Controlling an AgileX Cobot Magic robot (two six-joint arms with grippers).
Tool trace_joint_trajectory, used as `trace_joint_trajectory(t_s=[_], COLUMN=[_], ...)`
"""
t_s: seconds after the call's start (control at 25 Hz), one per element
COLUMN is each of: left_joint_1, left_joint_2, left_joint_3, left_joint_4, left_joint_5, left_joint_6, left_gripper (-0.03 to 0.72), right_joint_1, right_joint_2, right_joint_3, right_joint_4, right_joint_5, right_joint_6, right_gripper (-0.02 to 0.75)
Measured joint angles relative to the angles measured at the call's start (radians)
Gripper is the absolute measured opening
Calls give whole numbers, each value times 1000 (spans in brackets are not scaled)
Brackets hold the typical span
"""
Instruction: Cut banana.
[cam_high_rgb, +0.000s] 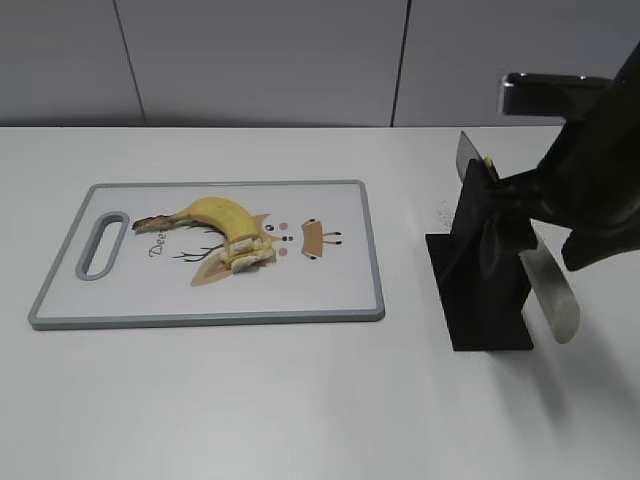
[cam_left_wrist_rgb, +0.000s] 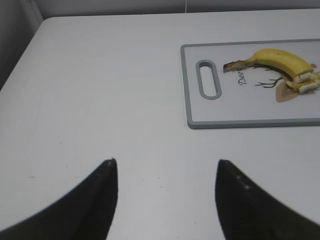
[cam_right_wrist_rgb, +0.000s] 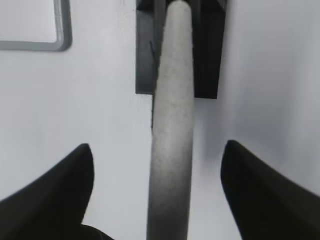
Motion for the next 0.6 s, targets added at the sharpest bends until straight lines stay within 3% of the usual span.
trace_joint_trajectory(t_s=[0.12, 0.6], left_joint_1=[0, 0], left_joint_2=[0, 0], left_joint_3=[0, 0], left_joint_4=[0, 0], left_joint_5=[0, 0], left_joint_6=[0, 0], left_gripper=[591, 591], right_joint_1=[0, 0], right_joint_2=[-50, -407], right_joint_3=[-4, 34], right_joint_4=[1, 10], right_joint_5=[-30, -25], right_joint_6=[-39, -313], right_gripper=[656, 636])
